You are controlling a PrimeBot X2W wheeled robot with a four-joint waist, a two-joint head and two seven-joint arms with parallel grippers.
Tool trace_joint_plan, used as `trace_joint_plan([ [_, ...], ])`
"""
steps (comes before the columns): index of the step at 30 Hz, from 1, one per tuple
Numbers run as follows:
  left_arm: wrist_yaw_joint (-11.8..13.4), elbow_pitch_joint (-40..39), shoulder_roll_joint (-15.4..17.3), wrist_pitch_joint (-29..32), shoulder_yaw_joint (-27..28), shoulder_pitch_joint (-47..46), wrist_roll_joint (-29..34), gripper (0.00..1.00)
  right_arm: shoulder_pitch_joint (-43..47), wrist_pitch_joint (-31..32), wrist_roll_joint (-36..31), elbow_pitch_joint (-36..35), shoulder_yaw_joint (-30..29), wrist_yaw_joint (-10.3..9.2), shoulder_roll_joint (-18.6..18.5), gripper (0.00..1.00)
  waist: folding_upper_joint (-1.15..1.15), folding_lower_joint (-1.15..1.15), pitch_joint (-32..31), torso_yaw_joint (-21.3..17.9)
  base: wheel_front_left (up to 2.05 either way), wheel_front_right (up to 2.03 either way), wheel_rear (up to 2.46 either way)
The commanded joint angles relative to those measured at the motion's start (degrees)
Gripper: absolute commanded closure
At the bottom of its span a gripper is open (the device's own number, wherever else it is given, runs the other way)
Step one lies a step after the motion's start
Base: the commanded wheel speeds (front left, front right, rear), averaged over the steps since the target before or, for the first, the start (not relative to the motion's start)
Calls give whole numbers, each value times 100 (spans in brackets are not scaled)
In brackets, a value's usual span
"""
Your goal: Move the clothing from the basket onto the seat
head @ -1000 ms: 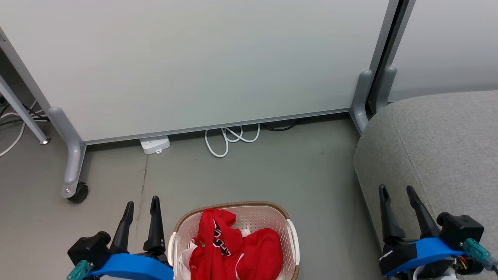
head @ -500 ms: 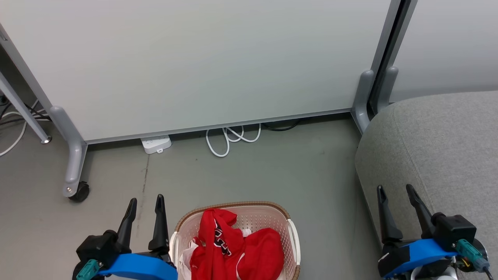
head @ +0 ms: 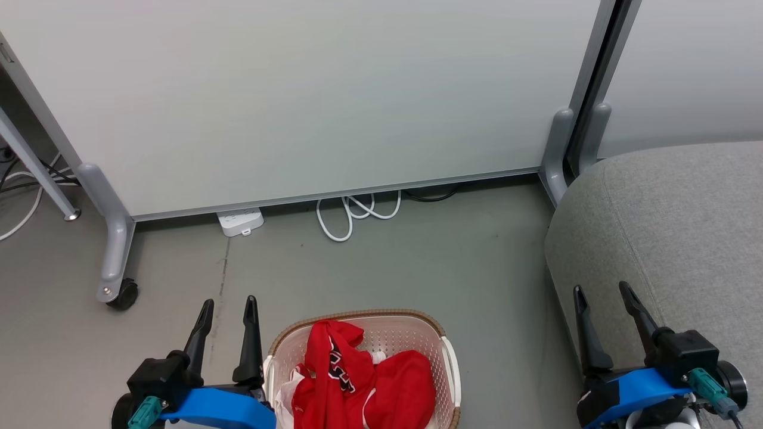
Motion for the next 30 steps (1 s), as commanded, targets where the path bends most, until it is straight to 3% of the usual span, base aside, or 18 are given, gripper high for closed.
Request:
trace_joint_plan([
  [1,25,13,31,-22,34,-24,1,0,24,-43,-3,19,-2,-2,-29,0,0,0,-9,-6,0,0,0],
  [18,54,50,30,-21,-37,-14,28,0,-3,-16,57,-42,54,-2,-28,0,0,0,51,-32,0,0,0],
  [30,-27,488,67,-20,130,-348,184,0,-728,-104,156,-160,616,-2,-27,0,0,0,962,-741,0,0,0],
])
